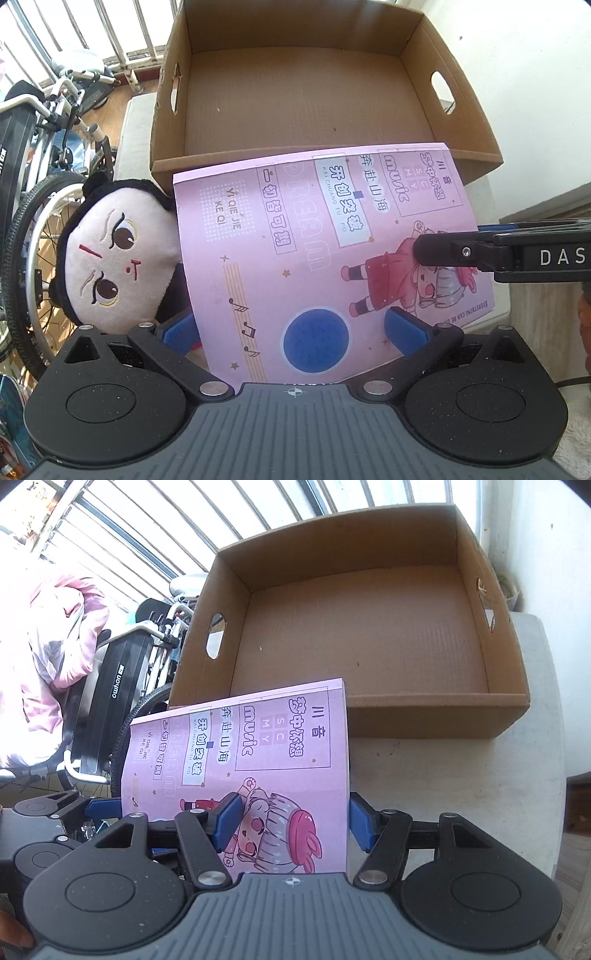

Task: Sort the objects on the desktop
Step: 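Lift the pink booklet with both grippers and carry it over the cardboard box, then lower the booklet into the box and open both grippers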

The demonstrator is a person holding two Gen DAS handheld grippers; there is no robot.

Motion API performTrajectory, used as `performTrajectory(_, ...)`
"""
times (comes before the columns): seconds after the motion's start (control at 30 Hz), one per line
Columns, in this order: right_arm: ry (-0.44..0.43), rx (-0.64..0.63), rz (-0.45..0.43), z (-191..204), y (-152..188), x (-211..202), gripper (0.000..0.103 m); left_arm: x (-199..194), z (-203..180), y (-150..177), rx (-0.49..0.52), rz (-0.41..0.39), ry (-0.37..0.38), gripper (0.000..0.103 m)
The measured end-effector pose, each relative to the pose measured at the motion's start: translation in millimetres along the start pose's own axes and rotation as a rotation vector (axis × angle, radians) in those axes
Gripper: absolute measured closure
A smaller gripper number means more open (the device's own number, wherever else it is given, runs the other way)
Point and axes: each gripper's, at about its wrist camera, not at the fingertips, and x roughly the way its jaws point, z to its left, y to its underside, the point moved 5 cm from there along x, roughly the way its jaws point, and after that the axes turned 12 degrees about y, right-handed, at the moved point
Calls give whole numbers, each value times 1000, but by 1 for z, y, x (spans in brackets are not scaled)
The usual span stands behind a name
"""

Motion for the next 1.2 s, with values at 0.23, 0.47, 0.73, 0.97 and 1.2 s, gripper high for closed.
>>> performTrajectory(0.23,56,22,-106,9,-26,-31,38,-31,-7,-14,47,-80,39,0)
performTrajectory(0.47,106,107,-195,-3,-54,-48,38,-34,-9,-51,109,-158,105,0)
performTrajectory(0.73,165,174,-274,-21,-86,-49,38,-31,-22,-100,159,-206,173,0)
performTrajectory(0.97,164,194,-271,-49,-115,-22,38,-13,-32,-132,178,-205,175,0)
performTrajectory(1.2,181,154,-241,-83,-138,35,38,26,-35,-158,152,-168,148,0)
